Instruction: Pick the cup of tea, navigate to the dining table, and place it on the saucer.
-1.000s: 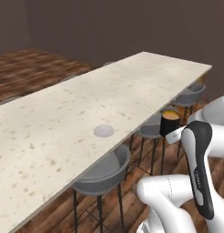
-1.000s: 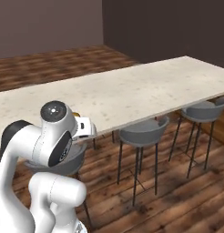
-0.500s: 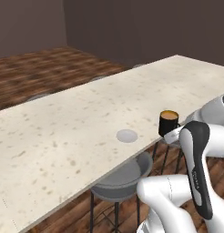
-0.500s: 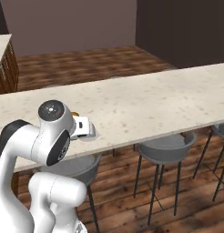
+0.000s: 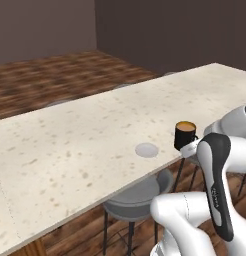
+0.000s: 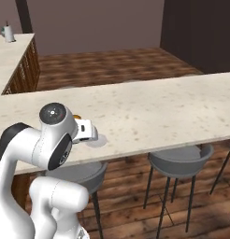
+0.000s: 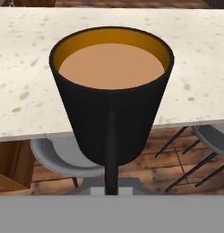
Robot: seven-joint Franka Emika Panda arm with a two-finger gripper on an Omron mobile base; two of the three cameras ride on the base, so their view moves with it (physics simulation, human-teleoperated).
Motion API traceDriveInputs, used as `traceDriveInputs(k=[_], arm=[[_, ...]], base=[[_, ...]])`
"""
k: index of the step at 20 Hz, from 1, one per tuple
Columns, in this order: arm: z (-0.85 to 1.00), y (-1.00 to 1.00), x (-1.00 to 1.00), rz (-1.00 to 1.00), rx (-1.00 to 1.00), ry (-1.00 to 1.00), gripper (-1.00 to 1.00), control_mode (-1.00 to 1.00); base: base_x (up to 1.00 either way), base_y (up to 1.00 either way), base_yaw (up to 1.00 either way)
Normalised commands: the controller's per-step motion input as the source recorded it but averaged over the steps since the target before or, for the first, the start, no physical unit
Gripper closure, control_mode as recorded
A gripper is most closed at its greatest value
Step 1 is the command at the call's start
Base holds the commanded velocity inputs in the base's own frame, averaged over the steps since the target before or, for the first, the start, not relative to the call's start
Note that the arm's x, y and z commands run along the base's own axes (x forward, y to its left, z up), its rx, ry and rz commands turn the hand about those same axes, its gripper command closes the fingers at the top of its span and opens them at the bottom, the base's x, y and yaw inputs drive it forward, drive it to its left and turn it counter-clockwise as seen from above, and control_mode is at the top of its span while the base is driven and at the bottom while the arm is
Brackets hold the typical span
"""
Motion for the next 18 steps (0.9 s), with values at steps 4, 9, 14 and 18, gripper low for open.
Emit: traceDriveInputs(k=[4, 9, 14, 18], arm=[[0.00, 0.00, 0.00, 0.00, 0.00, 0.00, 1.00, 1.00], [0.00, 0.00, 0.00, 0.00, 0.00, 0.00, 1.00, 1.00], [0.00, 0.00, 0.00, 0.00, 0.00, 0.00, 1.00, 1.00], [0.00, 0.00, 0.00, 0.00, 0.00, 0.00, 1.00, 1.00]], base=[[0.29, 0.00, 0.20], [0.28, 0.00, 0.19], [0.10, 0.05, 0.04], [0.00, 0.00, 0.00]])
